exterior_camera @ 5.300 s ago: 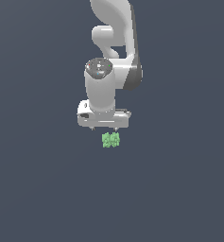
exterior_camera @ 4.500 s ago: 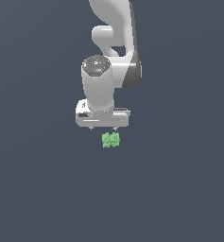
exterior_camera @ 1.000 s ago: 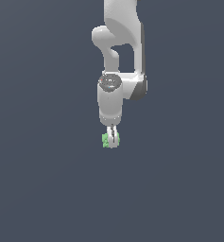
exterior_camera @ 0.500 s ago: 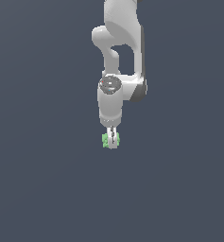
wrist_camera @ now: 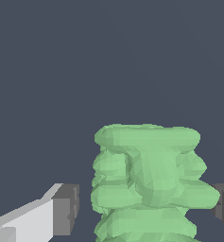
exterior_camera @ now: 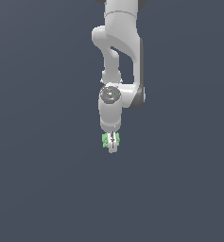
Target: Pick up the object and move it to a goal position.
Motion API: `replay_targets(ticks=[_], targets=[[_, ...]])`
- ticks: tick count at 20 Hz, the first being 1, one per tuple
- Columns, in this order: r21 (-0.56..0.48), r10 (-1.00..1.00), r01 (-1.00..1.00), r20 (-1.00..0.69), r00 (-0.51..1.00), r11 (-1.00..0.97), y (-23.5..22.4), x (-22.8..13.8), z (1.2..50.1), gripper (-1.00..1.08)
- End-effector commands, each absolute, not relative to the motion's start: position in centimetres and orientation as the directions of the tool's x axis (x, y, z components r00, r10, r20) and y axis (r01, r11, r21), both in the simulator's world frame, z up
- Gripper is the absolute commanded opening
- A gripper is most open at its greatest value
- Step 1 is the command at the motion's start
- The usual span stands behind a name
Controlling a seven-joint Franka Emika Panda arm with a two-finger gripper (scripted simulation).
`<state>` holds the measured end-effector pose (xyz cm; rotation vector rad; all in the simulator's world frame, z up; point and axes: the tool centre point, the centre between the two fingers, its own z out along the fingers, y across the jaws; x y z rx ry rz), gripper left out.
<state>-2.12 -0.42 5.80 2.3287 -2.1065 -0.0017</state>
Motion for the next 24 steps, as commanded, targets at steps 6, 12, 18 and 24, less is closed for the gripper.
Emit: replay_targets(ticks=[6, 12, 18, 24], targets=[[0.0, -0.995, -0.995, 0.0, 0.1, -0.1, -0.4, -2.0, 5.5, -1.0], [-0.002, -0.995, -0.995, 0.0, 0.1, -0.1, -0.4, -2.0, 5.7, -1.0], [-0.053, -0.995, -0.993, 0.004, 0.103, -0.103, -0.5, -0.4, 7.7, -1.0], [-0.198, -0.994, -0.974, 0.016, 0.11, -0.111, -0.7, 3.6, 13.9, -1.0]])
